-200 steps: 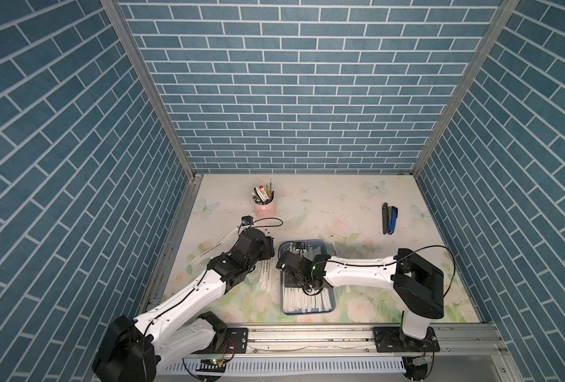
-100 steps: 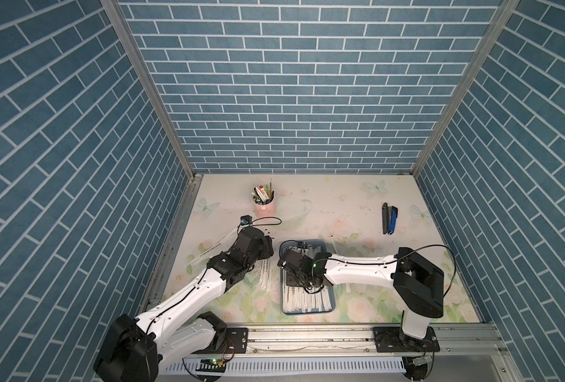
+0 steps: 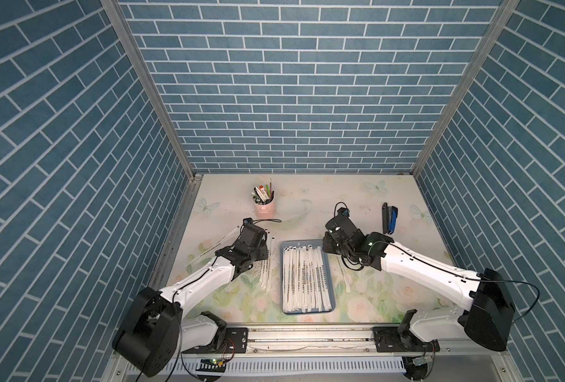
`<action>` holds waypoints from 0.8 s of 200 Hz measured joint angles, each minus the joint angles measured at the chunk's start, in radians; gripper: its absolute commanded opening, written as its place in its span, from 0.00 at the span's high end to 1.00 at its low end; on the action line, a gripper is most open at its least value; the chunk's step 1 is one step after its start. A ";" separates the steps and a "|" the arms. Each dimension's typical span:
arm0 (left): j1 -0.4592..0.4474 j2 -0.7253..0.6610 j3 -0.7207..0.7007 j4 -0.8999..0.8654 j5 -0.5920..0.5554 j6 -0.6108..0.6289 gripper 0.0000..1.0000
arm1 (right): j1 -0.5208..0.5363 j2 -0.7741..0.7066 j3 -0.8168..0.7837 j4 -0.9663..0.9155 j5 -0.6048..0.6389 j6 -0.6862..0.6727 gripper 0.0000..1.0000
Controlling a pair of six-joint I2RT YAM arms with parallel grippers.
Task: Put the straws into the storage box
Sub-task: Pick up the straw from the center of the board.
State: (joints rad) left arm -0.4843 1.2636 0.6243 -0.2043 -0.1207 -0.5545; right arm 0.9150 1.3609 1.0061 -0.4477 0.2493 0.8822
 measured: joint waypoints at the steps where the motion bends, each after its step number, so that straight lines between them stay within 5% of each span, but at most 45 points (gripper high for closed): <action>1: 0.001 0.002 0.000 0.000 0.002 0.001 0.56 | -0.001 0.000 -0.003 0.000 -0.002 -0.002 0.71; 71: 0.066 0.233 0.061 0.031 0.110 0.077 0.61 | -0.065 0.013 -0.081 0.043 -0.051 -0.108 0.71; 160: 0.066 0.272 0.090 0.030 0.096 0.100 0.71 | -0.104 0.013 -0.121 0.091 -0.108 -0.136 0.71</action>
State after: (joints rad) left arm -0.4183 1.5356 0.7139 -0.1741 -0.0250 -0.4549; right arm 0.8108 1.3743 0.8852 -0.3565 0.1410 0.7464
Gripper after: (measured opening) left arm 0.287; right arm 0.289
